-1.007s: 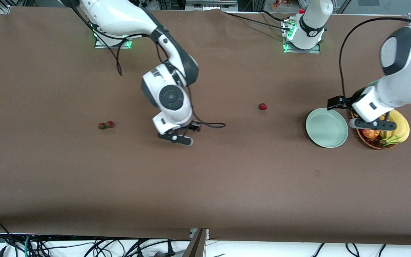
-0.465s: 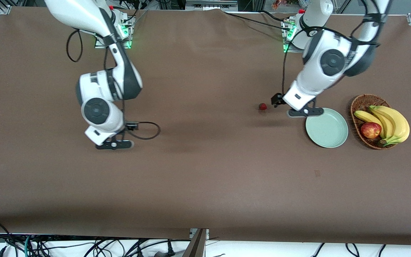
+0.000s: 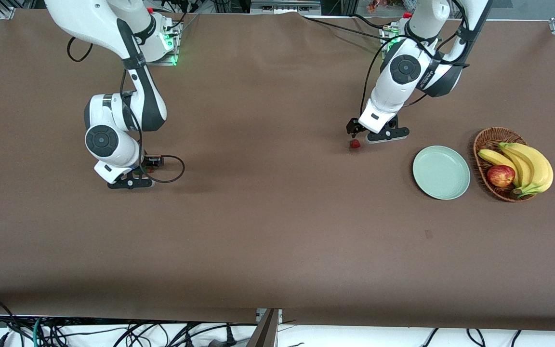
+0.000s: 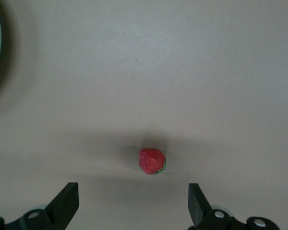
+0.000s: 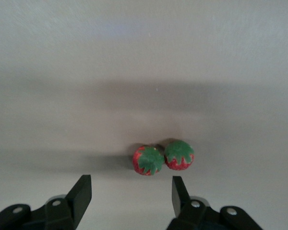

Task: Collect all strawberries into plate
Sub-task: 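Grasp the mid-table strawberry with the left gripper while the right gripper withdraws, then carry the strawberry toward the plate while the right gripper grasps another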

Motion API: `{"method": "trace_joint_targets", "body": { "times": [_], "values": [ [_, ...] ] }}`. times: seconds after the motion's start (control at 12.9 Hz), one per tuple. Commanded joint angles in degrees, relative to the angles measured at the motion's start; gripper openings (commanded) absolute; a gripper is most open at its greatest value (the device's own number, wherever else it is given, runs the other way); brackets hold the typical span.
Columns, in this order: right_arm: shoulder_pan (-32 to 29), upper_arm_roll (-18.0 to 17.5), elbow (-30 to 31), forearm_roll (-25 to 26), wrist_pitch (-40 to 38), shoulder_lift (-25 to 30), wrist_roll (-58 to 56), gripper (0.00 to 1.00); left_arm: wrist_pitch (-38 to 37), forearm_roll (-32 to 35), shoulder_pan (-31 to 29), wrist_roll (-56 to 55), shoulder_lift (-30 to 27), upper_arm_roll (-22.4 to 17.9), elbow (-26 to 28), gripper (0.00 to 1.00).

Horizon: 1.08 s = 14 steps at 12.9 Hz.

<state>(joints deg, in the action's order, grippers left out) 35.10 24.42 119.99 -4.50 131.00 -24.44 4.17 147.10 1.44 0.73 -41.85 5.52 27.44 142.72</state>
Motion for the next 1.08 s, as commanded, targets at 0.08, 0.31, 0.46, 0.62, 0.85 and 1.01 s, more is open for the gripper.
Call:
{"method": "trace_joint_targets", "body": {
  "times": [0.08, 0.31, 0.46, 0.62, 0.85, 1.01],
  "values": [
    [-0.6, -0.2, 4.3, -1.2, 5.0, 1.6, -1.1, 0.74, 6.2, 9.5, 0.4, -10.4, 7.5, 0.2, 0.0, 1.0],
    [-1.1, -0.2, 4.4, -1.3, 5.8, 1.0, -1.4, 0.66, 9.9, 23.6, 0.2, -23.1, 13.5, -0.4, -0.7, 1.0],
    [-1.2, -0.2, 4.3, -1.7, 7.1, 0.1, -1.5, 0.63, 9.9, 25.4, 0.0, -24.6, 14.0, -0.5, -1.6, 1.0],
    [-1.2, -0.2, 4.4, -1.6, 7.8, -0.1, -1.5, 0.61, 9.9, 25.5, -0.3, -24.6, 14.5, -1.1, -2.4, 1.0],
    [-1.4, -0.3, 4.4, -1.7, 8.3, -0.5, -1.8, 0.57, 9.8, 25.4, -0.2, -25.0, 15.1, -1.2, -3.0, 0.4],
    [-1.4, -0.3, 4.4, -1.7, 8.7, -1.0, -1.8, 0.49, 9.8, 25.3, -0.2, -25.2, 15.7, -1.2, -3.2, 0.4]
  ]
}}
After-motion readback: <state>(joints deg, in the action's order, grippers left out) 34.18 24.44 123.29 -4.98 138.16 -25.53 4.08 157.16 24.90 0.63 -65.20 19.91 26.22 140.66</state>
